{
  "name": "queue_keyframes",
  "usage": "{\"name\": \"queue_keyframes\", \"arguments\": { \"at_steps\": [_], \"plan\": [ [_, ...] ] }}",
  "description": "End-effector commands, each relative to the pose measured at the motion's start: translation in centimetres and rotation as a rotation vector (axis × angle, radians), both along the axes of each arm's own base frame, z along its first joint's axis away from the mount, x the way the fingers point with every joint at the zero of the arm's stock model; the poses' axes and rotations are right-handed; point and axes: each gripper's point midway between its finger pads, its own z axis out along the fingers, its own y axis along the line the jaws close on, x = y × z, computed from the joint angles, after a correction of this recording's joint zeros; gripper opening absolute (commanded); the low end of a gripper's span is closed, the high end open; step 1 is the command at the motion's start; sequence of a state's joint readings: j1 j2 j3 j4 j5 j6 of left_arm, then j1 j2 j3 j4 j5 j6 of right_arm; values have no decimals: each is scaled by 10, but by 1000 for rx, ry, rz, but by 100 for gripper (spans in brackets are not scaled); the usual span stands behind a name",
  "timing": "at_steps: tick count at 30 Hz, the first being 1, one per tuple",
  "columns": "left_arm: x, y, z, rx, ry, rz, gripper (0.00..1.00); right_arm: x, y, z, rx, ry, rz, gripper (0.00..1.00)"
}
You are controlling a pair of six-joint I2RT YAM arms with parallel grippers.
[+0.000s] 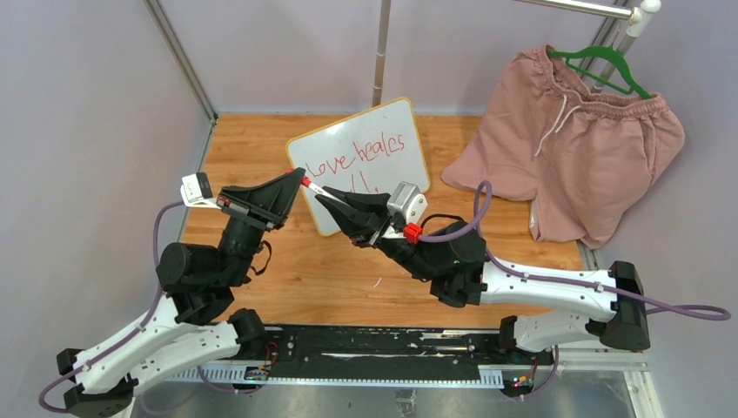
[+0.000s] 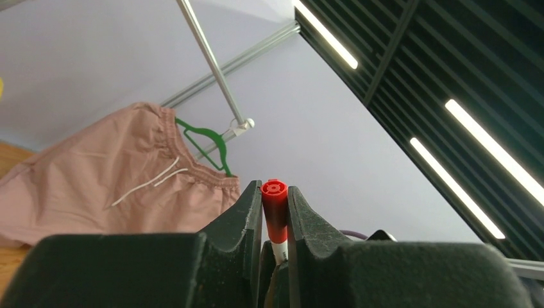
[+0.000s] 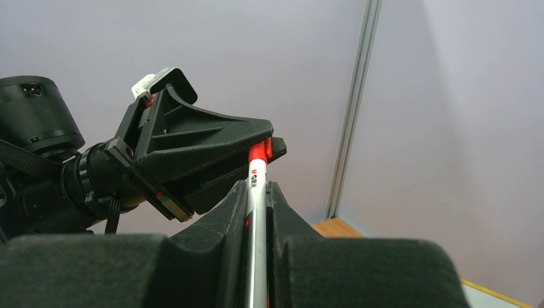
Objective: Write a sentence on the whiteboard
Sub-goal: Close the whiteboard marker at the center of the board.
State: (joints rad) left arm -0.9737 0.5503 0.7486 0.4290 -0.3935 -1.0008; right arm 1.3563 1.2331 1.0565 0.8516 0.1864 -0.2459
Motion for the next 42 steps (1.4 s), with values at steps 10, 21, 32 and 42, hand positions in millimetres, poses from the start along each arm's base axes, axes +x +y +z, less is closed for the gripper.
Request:
{"name": "queue_keyframes", "arguments": {
  "at_steps": [10,21,32,42],
  "plan": [
    [15,15,-43,113,130,123,0,-7,14,-53,-220,127,91,30],
    [17,17,-46,121,134,140,0,-9,8,-59,-245,164,95,40],
    [20,25,-51,145,147,186,0,-14,-9,-63,-311,212,102,49],
    [19,26,-50,206,141,195,0,-25,-47,-63,-418,299,111,54]
  ]
}}
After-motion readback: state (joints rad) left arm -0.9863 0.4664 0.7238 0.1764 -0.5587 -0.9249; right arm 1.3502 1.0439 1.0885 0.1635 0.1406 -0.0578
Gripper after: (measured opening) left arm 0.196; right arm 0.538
